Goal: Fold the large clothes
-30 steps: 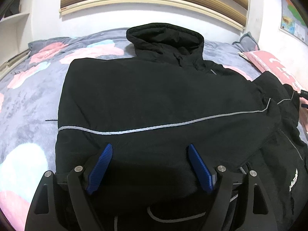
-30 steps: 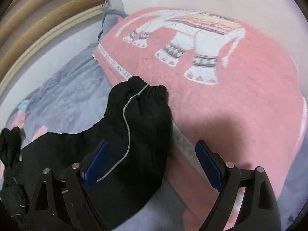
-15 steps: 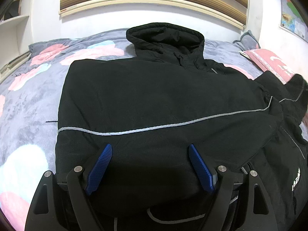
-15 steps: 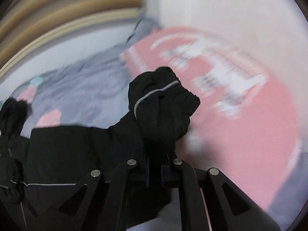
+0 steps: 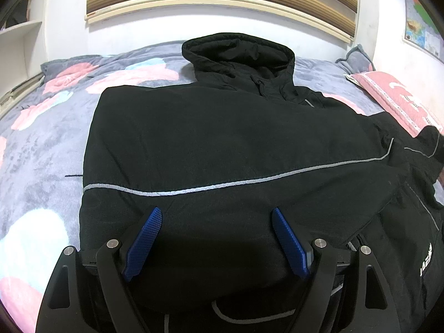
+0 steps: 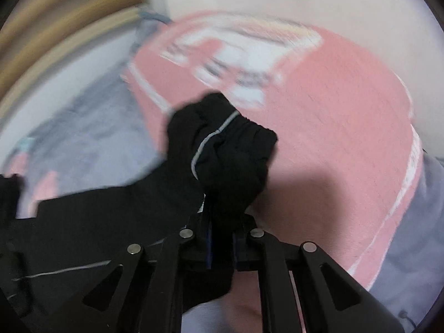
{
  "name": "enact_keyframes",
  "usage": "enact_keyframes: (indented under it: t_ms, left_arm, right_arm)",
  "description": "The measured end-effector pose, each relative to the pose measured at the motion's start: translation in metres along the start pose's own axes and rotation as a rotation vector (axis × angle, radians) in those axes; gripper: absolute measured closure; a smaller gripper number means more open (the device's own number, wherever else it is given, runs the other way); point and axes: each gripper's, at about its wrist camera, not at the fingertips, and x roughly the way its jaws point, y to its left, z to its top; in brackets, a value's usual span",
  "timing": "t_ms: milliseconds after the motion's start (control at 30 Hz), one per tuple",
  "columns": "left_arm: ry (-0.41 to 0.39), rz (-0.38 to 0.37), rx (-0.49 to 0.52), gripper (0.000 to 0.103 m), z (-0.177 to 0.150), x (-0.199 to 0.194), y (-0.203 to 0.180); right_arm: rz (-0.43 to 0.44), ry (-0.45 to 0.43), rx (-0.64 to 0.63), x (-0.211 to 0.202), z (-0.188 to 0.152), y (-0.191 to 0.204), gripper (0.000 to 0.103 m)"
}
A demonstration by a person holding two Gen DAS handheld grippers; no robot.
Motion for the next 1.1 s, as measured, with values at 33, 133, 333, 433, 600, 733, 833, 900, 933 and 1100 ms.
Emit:
enact_keyframes:
  t_ms: [33, 133, 333, 433, 600, 733, 833, 900, 933, 1100]
  left_arm:
    - [-0.001, -0.003, -0.002, 0.02, 0.0, -0.001, 0.001]
    - [0.003, -0.01, -0.004, 0.02, 0.001, -0.003, 0.001]
    - [-0.006, -0.073, -0.014, 0.02, 0.011, -0.026, 0.003]
    - [-0.053, -0.089, -0.008, 0.02, 0.026, -0.065, 0.003]
    - [-0.076, -0.01, 0.045, 0.02, 0.05, -0.121, 0.006]
    - [-0.109, -0.017, 0.021, 0.02, 0.052, -0.157, 0.025]
    - [-0.097, 0.002, -0.004, 0.02, 0.043, -0.173, 0.039]
    - [-0.097, 0.005, -0.009, 0.02, 0.035, -0.179, 0.046]
    - [-0.1, 0.02, -0.009, 0.02, 0.03, -0.182, 0.049]
    - [-0.089, 0.058, -0.044, 0.02, 0.013, -0.189, 0.071]
  right_arm:
    - [0.022, -0.007, -0.007, -0.008, 0.002, 0.005, 0.093]
    - [0.101, -0.031, -0.046, -0.037, 0.005, 0.035, 0.093]
    - [0.197, -0.052, -0.164, -0.083, -0.004, 0.126, 0.093]
    - [0.252, -0.06, -0.254, -0.105, -0.019, 0.192, 0.093]
    - [0.378, -0.07, -0.409, -0.15, -0.052, 0.31, 0.093]
    - [0.449, -0.096, -0.506, -0.178, -0.093, 0.398, 0.093]
    - [0.516, -0.117, -0.581, -0.196, -0.129, 0.461, 0.093]
    - [0.557, -0.105, -0.614, -0.203, -0.153, 0.496, 0.093]
    - [0.58, -0.09, -0.632, -0.205, -0.167, 0.513, 0.093]
    - [0.578, 0.003, -0.729, -0.181, -0.256, 0.588, 0.086]
